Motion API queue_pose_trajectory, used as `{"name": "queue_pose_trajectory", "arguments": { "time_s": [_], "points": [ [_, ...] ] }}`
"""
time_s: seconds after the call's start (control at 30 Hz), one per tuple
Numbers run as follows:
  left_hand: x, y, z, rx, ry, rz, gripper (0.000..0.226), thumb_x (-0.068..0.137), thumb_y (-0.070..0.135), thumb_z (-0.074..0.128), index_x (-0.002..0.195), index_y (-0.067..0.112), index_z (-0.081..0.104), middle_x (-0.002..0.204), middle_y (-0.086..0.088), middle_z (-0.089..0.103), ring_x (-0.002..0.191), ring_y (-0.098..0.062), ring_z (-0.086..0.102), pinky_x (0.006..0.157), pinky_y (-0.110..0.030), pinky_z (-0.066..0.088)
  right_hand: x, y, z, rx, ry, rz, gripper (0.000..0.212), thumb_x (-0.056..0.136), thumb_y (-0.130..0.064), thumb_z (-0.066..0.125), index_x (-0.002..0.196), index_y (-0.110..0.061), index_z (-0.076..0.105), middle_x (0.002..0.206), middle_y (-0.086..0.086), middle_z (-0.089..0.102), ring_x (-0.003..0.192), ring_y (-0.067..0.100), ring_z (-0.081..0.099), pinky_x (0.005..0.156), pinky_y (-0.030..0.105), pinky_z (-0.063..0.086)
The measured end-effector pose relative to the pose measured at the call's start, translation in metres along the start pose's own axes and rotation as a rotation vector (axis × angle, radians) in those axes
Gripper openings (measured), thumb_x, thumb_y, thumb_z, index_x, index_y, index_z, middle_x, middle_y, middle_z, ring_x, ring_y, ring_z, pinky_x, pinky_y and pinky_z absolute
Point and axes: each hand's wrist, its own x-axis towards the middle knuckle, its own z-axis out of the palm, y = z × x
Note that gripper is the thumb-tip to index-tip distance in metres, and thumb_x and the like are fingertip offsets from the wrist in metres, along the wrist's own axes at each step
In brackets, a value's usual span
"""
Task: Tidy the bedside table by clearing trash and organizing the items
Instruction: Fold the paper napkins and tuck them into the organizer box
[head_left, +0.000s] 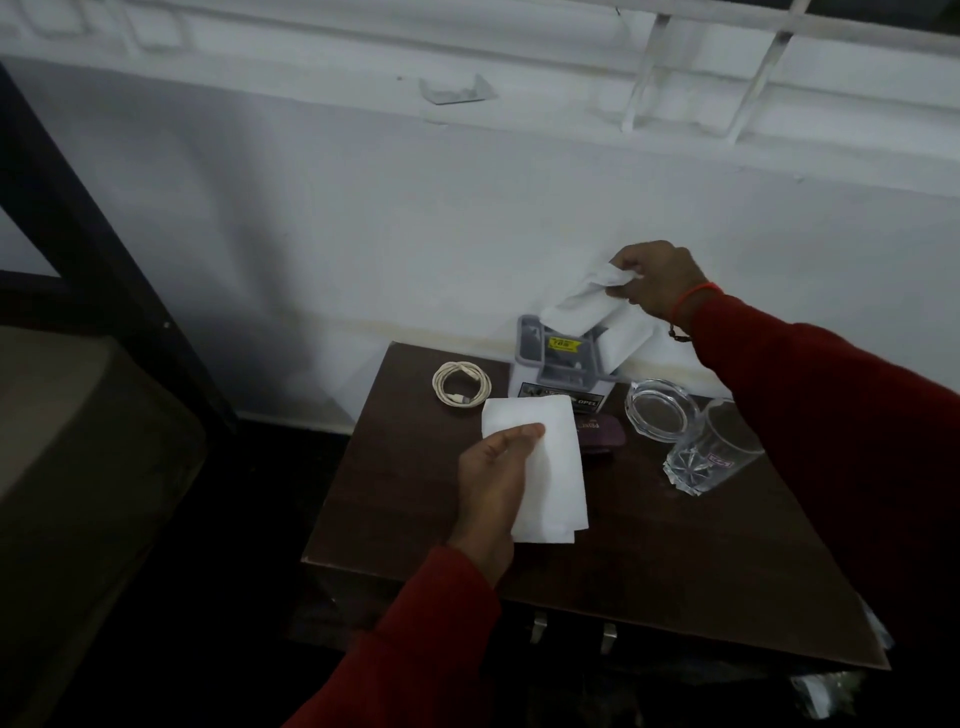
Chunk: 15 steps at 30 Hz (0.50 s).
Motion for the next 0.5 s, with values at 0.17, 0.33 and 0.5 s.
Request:
{"name": "queue_pose_trajectory", "arguments": {
  "time_s": [0.17, 0.33, 0.5],
  "points": [
    [0.001, -0.001, 0.000, 0.012, 0.000, -0.018, 0.008, 0.084, 0.031, 0.081, 0.086, 0.023, 0.082, 0.085, 0.014, 0.076, 0.090, -0.012, 0.067, 0.067, -0.029, 0.053, 0.007, 0.005, 0.003, -0.111, -0.059, -0.015, 0.022, 0.081, -0.009, 0.078, 0.102, -0.005, 0.074, 0.110, 0.016, 0.072, 0.105, 0.032, 0.065, 0.078, 0.021, 0.034],
    [0.001, -0.002, 0.002, 0.036, -0.011, -0.026, 0.007, 0.085, 0.032, 0.080, 0.082, 0.026, 0.081, 0.090, 0.012, 0.076, 0.091, -0.011, 0.066, 0.066, -0.028, 0.051, 0.016, 0.001, 0.010, -0.149, -0.066, -0.035, 0.019, 0.083, -0.008, 0.075, 0.101, -0.004, 0.074, 0.111, 0.016, 0.071, 0.106, 0.034, 0.065, 0.080, 0.023, 0.037],
    [0.001, -0.001, 0.002, 0.046, -0.022, -0.027, 0.007, 0.086, 0.032, 0.079, 0.082, 0.026, 0.080, 0.094, 0.012, 0.076, 0.092, -0.011, 0.065, 0.066, -0.027, 0.050, 0.023, -0.008, 0.021, -0.257, -0.142, -0.101, 0.015, 0.086, -0.006, 0.070, 0.101, -0.003, 0.074, 0.111, 0.018, 0.071, 0.103, 0.038, 0.066, 0.086, 0.034, 0.049]
  ]
}}
